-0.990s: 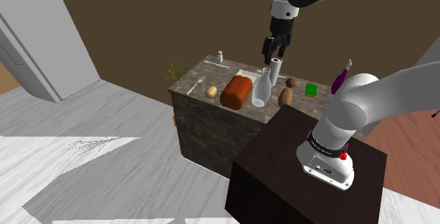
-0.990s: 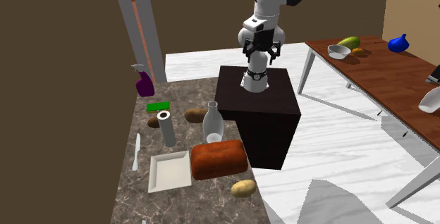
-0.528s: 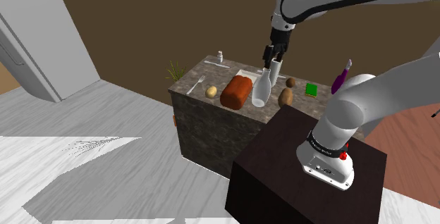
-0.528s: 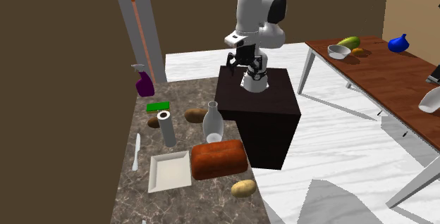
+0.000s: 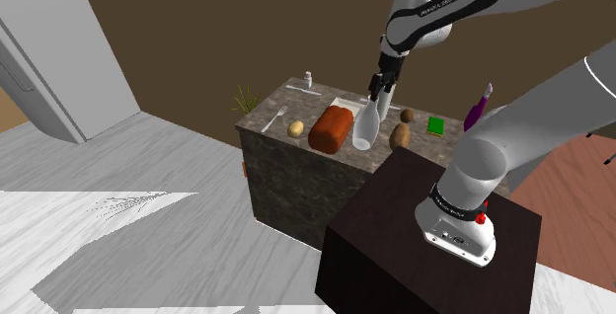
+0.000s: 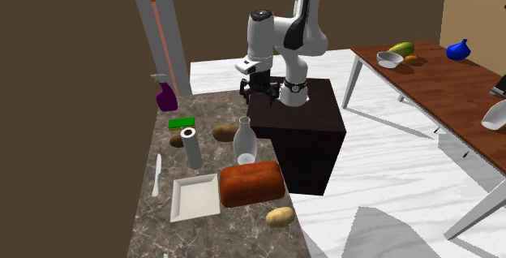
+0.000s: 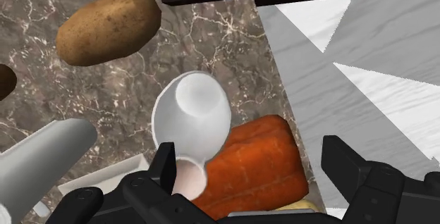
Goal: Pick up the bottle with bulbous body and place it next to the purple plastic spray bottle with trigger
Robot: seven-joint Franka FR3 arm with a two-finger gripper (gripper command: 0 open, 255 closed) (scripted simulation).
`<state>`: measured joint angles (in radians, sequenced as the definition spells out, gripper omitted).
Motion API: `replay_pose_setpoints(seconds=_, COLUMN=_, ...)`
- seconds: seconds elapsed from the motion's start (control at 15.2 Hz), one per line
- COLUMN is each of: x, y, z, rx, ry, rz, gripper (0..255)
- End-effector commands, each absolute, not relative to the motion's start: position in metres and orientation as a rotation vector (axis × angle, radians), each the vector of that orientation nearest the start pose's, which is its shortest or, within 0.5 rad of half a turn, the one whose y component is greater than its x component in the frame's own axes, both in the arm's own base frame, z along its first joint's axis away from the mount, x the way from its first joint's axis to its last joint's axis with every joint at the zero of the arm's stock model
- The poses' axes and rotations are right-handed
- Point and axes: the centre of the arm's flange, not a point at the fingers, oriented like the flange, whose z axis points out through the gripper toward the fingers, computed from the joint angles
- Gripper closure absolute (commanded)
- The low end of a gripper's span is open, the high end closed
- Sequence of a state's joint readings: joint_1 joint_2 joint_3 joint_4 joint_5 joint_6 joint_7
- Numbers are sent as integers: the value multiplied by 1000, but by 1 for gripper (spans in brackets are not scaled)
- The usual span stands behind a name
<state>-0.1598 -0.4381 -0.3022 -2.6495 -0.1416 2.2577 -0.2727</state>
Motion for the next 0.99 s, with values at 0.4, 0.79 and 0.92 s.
replay_pose_setpoints(seconds=0.4, x=374, y=-226, z=327, rx=-3138, ry=105, rz=-112, gripper=0)
replay_pose_setpoints(seconds=0.79, x=376, y=-226, z=298, rx=-3138, ry=105, rz=-112, gripper=0)
replay_pose_setpoints(seconds=0.92, x=376, y=-226, z=298, rx=-3138, ry=105, rz=-112, gripper=0)
